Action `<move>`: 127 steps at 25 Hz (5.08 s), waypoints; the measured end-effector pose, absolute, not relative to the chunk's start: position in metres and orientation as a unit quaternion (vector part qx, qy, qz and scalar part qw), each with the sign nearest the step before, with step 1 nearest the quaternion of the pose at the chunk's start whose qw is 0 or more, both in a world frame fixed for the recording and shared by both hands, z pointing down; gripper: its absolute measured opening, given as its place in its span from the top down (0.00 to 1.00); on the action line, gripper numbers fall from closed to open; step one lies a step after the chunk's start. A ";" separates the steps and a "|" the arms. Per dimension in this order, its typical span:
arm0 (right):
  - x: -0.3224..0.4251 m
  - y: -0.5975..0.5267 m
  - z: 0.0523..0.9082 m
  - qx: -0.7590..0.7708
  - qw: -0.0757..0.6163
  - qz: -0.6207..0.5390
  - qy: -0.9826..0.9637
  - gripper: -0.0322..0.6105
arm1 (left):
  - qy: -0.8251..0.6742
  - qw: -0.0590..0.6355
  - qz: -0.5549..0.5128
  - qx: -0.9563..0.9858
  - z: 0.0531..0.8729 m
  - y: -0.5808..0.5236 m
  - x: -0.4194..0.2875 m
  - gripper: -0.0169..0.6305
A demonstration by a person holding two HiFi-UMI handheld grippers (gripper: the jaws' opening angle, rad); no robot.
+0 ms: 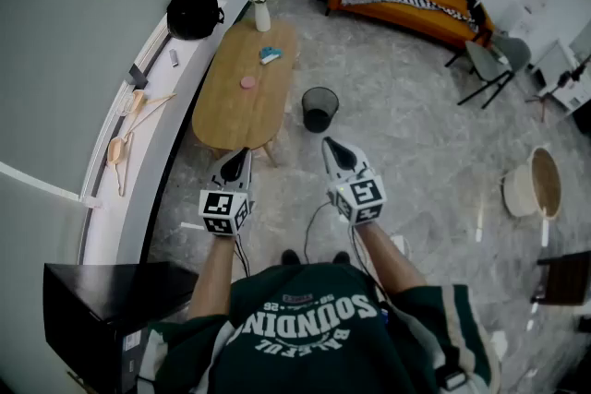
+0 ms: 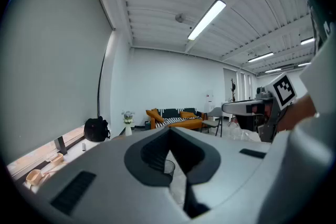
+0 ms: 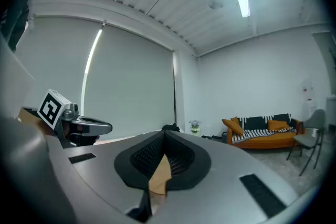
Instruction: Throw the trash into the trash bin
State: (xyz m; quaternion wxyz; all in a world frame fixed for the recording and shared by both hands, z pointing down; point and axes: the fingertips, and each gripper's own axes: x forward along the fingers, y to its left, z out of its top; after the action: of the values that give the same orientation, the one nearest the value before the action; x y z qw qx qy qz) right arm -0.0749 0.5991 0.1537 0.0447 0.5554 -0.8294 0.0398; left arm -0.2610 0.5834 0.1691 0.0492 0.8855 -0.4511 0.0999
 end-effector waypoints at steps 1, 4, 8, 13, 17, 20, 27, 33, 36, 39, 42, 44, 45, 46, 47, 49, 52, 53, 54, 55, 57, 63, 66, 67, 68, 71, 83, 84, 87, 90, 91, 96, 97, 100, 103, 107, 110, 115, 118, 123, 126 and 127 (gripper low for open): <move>-0.077 0.600 0.155 0.552 0.047 0.045 -0.832 0.95 | -0.451 0.049 0.100 0.886 0.167 0.584 -0.262 0.98; -0.081 0.601 0.156 0.549 0.044 0.051 -0.833 0.95 | -0.450 0.051 0.099 0.886 0.167 0.585 -0.265 0.98; -0.086 0.600 0.158 0.550 0.041 0.070 -0.831 0.95 | -0.438 0.061 0.100 0.891 0.177 0.584 -0.268 0.98; -0.097 0.596 0.163 0.552 0.047 0.072 -0.829 0.95 | -0.429 0.064 0.099 0.896 0.183 0.579 -0.274 0.98; -0.103 0.594 0.174 0.559 0.054 0.075 -0.824 0.95 | -0.429 0.068 0.106 0.894 0.191 0.568 -0.282 0.98; -0.102 0.589 0.178 0.558 0.062 0.076 -0.824 0.95 | -0.431 0.073 0.110 0.893 0.194 0.558 -0.281 0.98; -0.100 0.546 0.183 0.561 0.057 0.078 -0.822 0.95 | -0.425 0.077 0.117 0.894 0.203 0.517 -0.274 0.98; -0.089 0.479 0.190 0.556 0.052 0.089 -0.825 0.95 | -0.432 0.083 0.121 0.890 0.210 0.454 -0.263 0.98; -0.079 0.438 0.193 0.549 0.048 0.094 -0.829 0.95 | -0.438 0.086 0.122 0.886 0.210 0.417 -0.254 0.98; -0.068 0.391 0.190 0.539 0.050 0.095 -0.836 0.95 | -0.448 0.094 0.120 0.881 0.211 0.375 -0.243 0.98; -0.055 0.341 0.181 0.524 0.050 0.096 -0.845 0.95 | -0.460 0.099 0.123 0.874 0.212 0.329 -0.230 0.98; -0.044 0.304 0.177 0.512 0.055 0.096 -0.852 0.95 | -0.472 0.106 0.123 0.866 0.212 0.294 -0.220 0.98; -0.039 0.285 0.175 0.507 0.058 0.096 -0.855 0.95 | -0.478 0.107 0.122 0.863 0.210 0.277 -0.214 0.98; -0.033 0.267 0.173 0.501 0.060 0.094 -0.858 0.95 | -0.483 0.107 0.122 0.860 0.208 0.261 -0.209 0.98; -0.028 0.248 0.171 0.495 0.060 0.091 -0.862 0.95 | -0.490 0.107 0.122 0.857 0.207 0.245 -0.205 0.98; -0.021 0.214 0.171 0.480 0.060 0.090 -0.871 0.95 | -0.505 0.110 0.119 0.848 0.205 0.215 -0.199 0.98; -0.017 0.173 0.171 0.448 0.069 0.102 -0.885 0.95 | -0.524 0.115 0.120 0.836 0.208 0.177 -0.191 0.98; -0.015 0.158 0.171 0.440 0.075 0.102 -0.889 0.95 | -0.528 0.117 0.121 0.833 0.209 0.166 -0.188 0.98; -0.013 0.143 0.172 0.435 0.079 0.099 -0.892 0.95 | -0.531 0.118 0.122 0.830 0.210 0.156 -0.186 0.98; -0.013 0.130 0.172 0.432 0.078 0.096 -0.894 0.95 | -0.534 0.120 0.123 0.828 0.211 0.147 -0.185 0.98; -0.014 0.112 0.171 0.427 0.065 0.094 -0.897 0.95 | -0.537 0.124 0.128 0.825 0.214 0.135 -0.185 0.98; -0.022 0.078 0.185 0.426 0.060 0.108 -0.896 0.95 | -0.538 0.131 0.135 0.822 0.227 0.098 -0.197 0.98; -0.029 0.064 0.192 0.423 0.073 0.114 -0.896 0.95 | -0.535 0.136 0.137 0.822 0.234 0.079 -0.205 0.98; -0.032 0.058 0.193 0.424 0.074 0.114 -0.895 0.95 | -0.536 0.138 0.136 0.822 0.236 0.071 -0.208 0.98; -0.034 0.051 0.193 0.426 0.072 0.115 -0.895 0.95 | -0.536 0.138 0.134 0.822 0.236 0.064 -0.210 0.98; -0.042 0.032 0.194 0.431 0.070 0.113 -0.892 0.95 | -0.529 0.136 0.131 0.827 0.238 0.043 -0.214 0.98; -0.050 -0.008 0.216 0.421 0.092 0.124 -0.894 0.95 | -0.517 0.147 0.157 0.829 0.267 0.006 -0.216 0.98; -0.050 -0.013 0.219 0.417 0.091 0.122 -0.896 0.95 | -0.518 0.149 0.160 0.827 0.272 0.003 -0.216 0.98; -0.048 -0.025 0.238 0.410 0.093 0.116 -0.900 0.95 | -0.515 0.162 0.172 0.824 0.303 -0.003 -0.216 0.98; -0.055 -0.033 0.266 0.399 0.101 0.126 -0.902 0.95 | -0.515 0.177 0.192 0.816 0.351 -0.011 -0.225 0.97; -0.058 -0.035 0.277 0.396 0.107 0.132 -0.902 0.95 | -0.520 0.181 0.198 0.811 0.366 -0.014 -0.230 0.97; -0.065 -0.036 0.341 0.368 0.151 0.142 -0.906 0.95 | -0.530 0.202 0.227 0.791 0.440 -0.031 -0.241 0.69; -0.065 -0.035 0.352 0.362 0.157 0.148 -0.907 0.95 | -0.528 0.210 0.232 0.790 0.455 -0.034 -0.239 0.66; -0.068 -0.034 0.376 0.350 0.154 0.161 -0.910 0.95 | -0.520 0.240 0.241 0.784 0.498 -0.041 -0.237 0.55; -0.063 -0.035 0.404 0.357 0.182 0.173 -0.900 0.95 | -0.527 0.249 0.258 0.770 0.536 -0.054 -0.246 0.51; -0.062 -0.029 0.439 0.371 0.170 0.201 -0.890 0.95 | -0.520 0.267 0.288 0.759 0.593 -0.068 -0.253 0.41; -0.062 -0.026 0.461 0.377 0.180 0.221 -0.881 0.95 | -0.519 0.290 0.315 0.740 0.642 -0.082 -0.259 0.36; -0.061 -0.020 0.492 0.384 0.165 0.249 -0.874 0.95 | -0.521 0.317 0.340 0.716 0.706 -0.105 -0.276 0.36; -0.046 -0.005 0.524 0.391 0.194 0.272 -0.858 0.95 | -0.505 0.331 0.359 0.711 0.733 -0.110 -0.280 0.36; -0.024 0.003 0.558 0.398 0.232 0.271 -0.845 0.95 | -0.507 0.345 0.373 0.696 0.762 -0.117 -0.287 0.36; -0.020 -0.003 0.560 0.399 0.226 0.273 -0.846 0.95 | -0.516 0.358 0.371 0.684 0.774 -0.115 -0.288 0.36; -0.019 -0.004 0.561 0.400 0.223 0.276 -0.845 0.95 | -0.514 0.363 0.374 0.682 0.778 -0.113 -0.288 0.36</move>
State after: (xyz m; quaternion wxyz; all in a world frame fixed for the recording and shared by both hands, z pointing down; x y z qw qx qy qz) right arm -0.0193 -0.0044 0.5607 0.2230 0.3998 -0.8453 0.2756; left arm -0.2878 -0.1133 0.7777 0.3627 0.6818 -0.5139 0.3736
